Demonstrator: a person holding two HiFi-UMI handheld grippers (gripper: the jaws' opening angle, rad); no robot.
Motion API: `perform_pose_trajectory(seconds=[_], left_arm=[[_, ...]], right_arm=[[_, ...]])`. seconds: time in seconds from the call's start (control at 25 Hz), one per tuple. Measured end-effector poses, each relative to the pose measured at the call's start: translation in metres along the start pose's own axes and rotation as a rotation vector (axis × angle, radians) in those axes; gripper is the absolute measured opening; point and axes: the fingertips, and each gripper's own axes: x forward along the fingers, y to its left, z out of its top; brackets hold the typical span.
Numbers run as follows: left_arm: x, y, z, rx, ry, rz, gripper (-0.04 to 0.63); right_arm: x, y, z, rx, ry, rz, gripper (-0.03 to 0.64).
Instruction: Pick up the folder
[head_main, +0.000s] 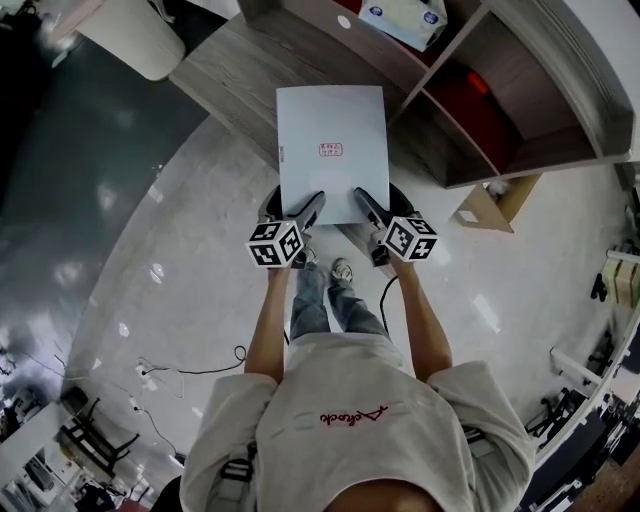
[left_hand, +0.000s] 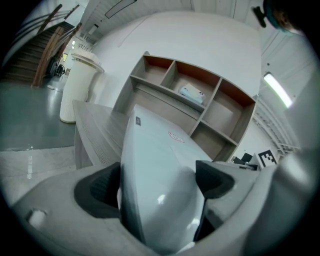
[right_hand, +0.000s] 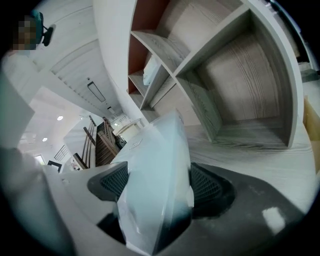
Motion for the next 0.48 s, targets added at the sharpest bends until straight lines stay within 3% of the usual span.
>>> perform_pose_trajectory(seconds=[0.48], left_arm=[[-0.062, -0.059, 0.035, 0.071, -0.14, 0.023, 0.48]], right_arm=[[-0.061, 0.048, 0.038, -0.072, -0.092, 0.091, 0.4]])
